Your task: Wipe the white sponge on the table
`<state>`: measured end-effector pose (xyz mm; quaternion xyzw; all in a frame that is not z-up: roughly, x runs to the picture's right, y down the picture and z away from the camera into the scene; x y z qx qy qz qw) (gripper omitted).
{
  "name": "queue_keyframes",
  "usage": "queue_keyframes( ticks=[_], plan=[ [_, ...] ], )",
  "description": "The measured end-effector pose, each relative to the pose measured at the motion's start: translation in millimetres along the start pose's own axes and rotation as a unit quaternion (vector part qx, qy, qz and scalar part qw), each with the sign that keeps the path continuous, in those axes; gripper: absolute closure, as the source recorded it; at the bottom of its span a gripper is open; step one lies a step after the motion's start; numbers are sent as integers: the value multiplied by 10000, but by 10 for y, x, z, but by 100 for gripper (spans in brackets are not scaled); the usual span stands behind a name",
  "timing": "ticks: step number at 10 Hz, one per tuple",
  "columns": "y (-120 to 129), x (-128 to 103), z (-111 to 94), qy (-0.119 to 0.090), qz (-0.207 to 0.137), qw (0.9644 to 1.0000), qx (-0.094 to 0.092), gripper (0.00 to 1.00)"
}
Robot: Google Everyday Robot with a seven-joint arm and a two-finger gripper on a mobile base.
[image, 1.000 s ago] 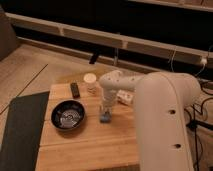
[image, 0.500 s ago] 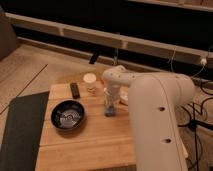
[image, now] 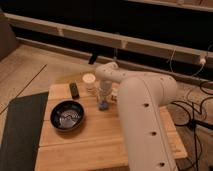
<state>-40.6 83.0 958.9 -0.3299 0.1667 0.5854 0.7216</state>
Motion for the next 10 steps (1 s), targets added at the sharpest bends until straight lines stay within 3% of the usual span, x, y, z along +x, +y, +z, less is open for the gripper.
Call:
queue_keyframes(
  ticks=[3, 5, 10],
  plan=[
    [517, 181, -24, -29, -172, 9992, -353, 100],
    [636, 384, -55, -23, -88, 9988, -474, 100],
    [161, 783, -112, 52, 463, 9987, -199, 100]
  ],
)
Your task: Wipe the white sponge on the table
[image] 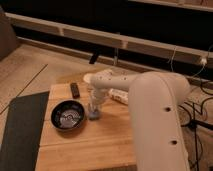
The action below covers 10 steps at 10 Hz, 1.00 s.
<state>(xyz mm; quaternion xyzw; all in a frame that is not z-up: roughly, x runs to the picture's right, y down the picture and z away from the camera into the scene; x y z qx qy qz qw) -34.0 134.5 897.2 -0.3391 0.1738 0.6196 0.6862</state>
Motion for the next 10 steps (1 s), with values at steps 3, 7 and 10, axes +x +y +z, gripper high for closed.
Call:
queue_keyframes(
  ticks=[3, 7, 10],
  plan=[
    [-301, 10, -44, 30, 179, 9995, 245, 100],
    [-480, -236, -85, -22, 60, 9989, 469, 100],
    [-301, -458, -29, -118, -145, 9993, 323, 100]
  ],
)
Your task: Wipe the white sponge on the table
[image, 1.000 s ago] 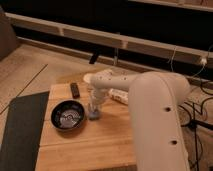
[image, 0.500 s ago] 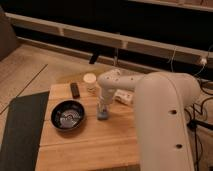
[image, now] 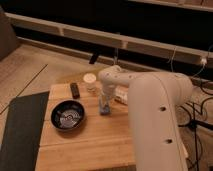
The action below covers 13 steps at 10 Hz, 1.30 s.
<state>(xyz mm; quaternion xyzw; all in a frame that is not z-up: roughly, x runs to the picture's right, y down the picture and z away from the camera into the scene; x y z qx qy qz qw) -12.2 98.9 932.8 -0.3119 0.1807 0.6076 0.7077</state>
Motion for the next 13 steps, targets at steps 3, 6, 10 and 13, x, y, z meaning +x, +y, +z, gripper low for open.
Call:
queue_keyframes(
  ticks=[3, 6, 10, 13],
  plan=[
    [286, -88, -45, -118, -178, 9995, -240, 83],
    [262, -36, -163, -221, -159, 9994, -194, 53],
    [184, 75, -214, -256, -9, 9995, -166, 39],
    [227, 105, -206, -254, 18, 9994, -245, 39]
  ],
)
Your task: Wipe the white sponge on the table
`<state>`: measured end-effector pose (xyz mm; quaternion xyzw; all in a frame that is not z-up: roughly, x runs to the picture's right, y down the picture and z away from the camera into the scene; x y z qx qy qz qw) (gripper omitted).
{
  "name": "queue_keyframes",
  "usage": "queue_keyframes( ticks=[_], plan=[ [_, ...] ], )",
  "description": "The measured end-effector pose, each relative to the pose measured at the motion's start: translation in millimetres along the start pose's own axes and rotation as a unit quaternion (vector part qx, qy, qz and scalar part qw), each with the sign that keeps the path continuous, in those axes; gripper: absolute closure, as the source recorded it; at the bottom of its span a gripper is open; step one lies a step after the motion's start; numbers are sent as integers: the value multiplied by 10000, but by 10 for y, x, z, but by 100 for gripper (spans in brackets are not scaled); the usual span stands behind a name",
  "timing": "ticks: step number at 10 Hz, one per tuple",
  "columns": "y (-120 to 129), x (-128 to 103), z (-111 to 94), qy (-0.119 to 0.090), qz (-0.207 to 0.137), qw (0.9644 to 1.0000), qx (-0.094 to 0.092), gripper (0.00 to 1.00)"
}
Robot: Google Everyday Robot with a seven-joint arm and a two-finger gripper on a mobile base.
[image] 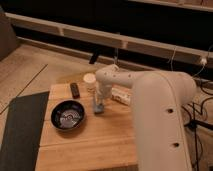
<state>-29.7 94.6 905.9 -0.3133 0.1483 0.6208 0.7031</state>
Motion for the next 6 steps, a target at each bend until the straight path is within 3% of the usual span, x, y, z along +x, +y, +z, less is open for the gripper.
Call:
queue_keyframes(
  ticks=[4, 6],
  plan=[
    [4, -7, -55, -5, 38, 10000, -64, 39],
    [80, 17, -184, 110, 78, 9998, -143, 39]
  ],
)
